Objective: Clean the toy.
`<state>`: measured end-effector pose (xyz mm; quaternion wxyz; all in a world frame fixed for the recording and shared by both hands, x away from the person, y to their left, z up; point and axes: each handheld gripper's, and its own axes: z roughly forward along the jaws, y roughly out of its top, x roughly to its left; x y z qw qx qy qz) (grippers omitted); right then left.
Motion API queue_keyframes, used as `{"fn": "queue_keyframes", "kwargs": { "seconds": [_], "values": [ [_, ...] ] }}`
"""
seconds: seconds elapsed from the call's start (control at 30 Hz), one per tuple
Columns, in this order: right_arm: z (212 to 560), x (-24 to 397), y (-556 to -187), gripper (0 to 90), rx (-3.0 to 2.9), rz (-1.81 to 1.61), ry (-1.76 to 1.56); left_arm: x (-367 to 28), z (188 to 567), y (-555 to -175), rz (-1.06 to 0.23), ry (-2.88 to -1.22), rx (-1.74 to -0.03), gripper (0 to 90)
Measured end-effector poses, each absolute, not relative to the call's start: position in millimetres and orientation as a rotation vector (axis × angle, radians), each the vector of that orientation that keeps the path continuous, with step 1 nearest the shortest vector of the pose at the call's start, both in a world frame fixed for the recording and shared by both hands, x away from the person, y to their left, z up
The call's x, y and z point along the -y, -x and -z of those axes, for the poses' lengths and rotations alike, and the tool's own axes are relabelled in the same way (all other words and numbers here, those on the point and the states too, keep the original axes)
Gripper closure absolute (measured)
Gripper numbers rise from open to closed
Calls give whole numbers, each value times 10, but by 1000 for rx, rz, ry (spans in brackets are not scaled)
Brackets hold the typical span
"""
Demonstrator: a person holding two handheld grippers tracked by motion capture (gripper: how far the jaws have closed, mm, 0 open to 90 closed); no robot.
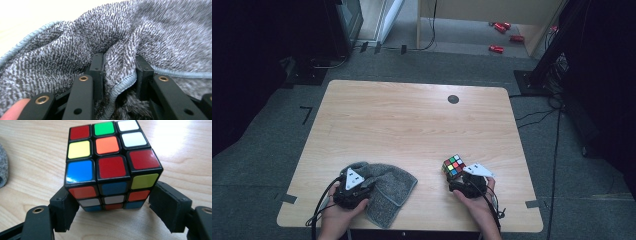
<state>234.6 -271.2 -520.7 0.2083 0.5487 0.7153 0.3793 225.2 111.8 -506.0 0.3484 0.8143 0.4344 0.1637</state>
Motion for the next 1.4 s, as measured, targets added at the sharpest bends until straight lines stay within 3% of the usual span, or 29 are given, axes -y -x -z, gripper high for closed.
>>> {"fn": "queue_keyframes", "kwargs": {
  "seconds": [0.1, 0.27, 0.47, 0.63, 0.8, 0.93, 1.03, 1.4],
  "values": [
    [5207, 2703, -2359, 248, -1984, -1053, -1521, -1104, 5035, -2220, -410, -2102, -1120, 552],
    [5209, 2703, -2427, 241, -2022, -1067, -1518, -1121, 4889, -2111, -438, -2059, -1109, 437],
    [5210, 2689, -2475, 303, -2028, -1054, -1499, -1028, 4912, -2106, -477, -2092, -1107, 263],
    [5205, 2688, -2468, 338, -2018, -1049, -1496, -922, 5020, -2148, -488, -2169, -1149, 225],
    [5188, 2685, -2466, 341, -2009, -1066, -1481, -942, 5083, -2187, -494, -2173, -1167, 387],
    [5128, 2682, -2463, 341, -2011, -1099, -1461, -998, 5067, -2230, -467, -2126, -1154, 635],
    [5023, 2663, -2443, 342, -2021, -1118, -1414, -1031, 4993, -2264, -465, -2082, -1128, 768],
    [4792, 2457, -2428, 342, -2066, -1187, -1295, -893, 4483, -2530, -401, -1905, -940, 793]
  ]
}}
